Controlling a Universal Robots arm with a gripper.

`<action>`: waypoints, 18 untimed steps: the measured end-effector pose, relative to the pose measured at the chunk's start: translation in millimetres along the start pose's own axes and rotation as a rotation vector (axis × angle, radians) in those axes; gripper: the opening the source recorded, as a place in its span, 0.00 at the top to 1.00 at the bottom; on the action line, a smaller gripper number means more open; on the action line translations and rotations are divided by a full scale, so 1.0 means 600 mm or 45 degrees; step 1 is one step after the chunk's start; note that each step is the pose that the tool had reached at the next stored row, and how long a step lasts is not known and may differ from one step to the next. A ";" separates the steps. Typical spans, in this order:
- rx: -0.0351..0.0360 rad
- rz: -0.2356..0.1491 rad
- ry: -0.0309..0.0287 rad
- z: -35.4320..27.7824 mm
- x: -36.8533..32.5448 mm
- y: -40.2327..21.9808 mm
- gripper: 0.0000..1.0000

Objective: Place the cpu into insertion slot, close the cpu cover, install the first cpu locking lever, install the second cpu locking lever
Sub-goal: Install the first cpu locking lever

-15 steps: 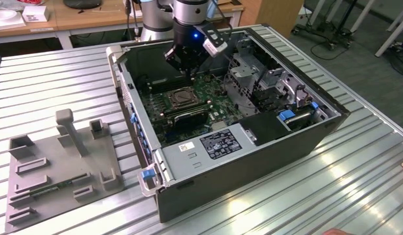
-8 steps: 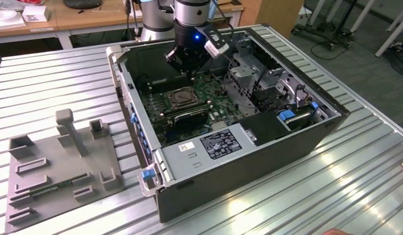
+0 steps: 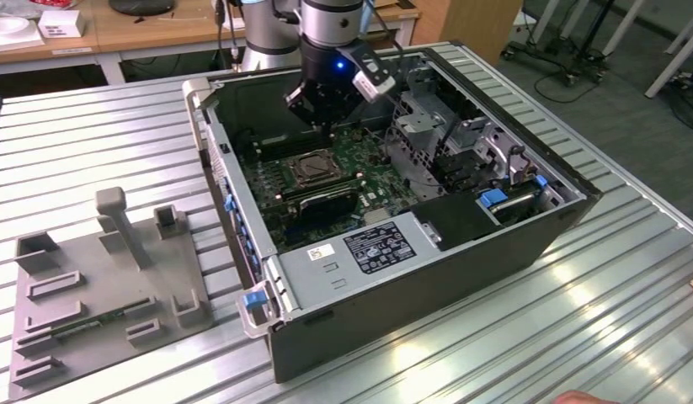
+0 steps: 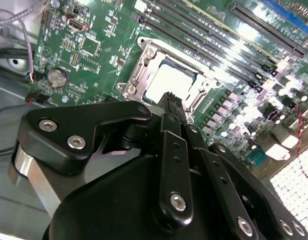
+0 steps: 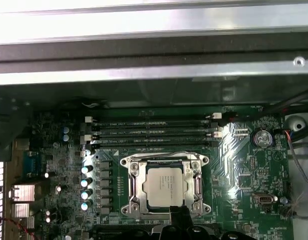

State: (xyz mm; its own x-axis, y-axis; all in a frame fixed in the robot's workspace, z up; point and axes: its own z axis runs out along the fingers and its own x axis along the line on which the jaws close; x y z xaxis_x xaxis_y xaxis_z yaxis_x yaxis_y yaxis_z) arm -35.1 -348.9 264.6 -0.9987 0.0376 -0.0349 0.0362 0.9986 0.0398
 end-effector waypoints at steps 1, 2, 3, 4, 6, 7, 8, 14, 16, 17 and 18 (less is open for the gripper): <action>-0.0001 0.000 -0.0001 0.000 0.000 -0.003 0.90; 0.0000 0.000 0.0000 0.000 0.000 -0.005 0.90; 0.0000 0.000 -0.0001 0.000 0.000 -0.007 0.90; -0.0002 0.000 -0.0001 0.000 0.000 -0.007 0.90; -0.0002 0.000 -0.0002 0.001 0.000 -0.007 0.90; 0.0001 0.000 0.0000 0.003 0.000 -0.007 0.90; 0.0001 0.000 0.0000 0.006 0.001 -0.008 0.90; 0.0003 0.000 0.0001 0.014 0.002 -0.008 0.90; -0.0002 0.000 -0.0002 0.015 0.005 -0.007 0.90; -0.0002 0.000 -0.0002 0.016 0.007 -0.006 0.90; 0.0000 0.000 -0.0001 0.016 0.008 -0.005 0.90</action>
State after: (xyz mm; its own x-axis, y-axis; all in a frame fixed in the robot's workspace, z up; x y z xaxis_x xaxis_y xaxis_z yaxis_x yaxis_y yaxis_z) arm -39.8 -351.5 254.7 -0.9987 0.0376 -0.0350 0.0362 0.9986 0.0398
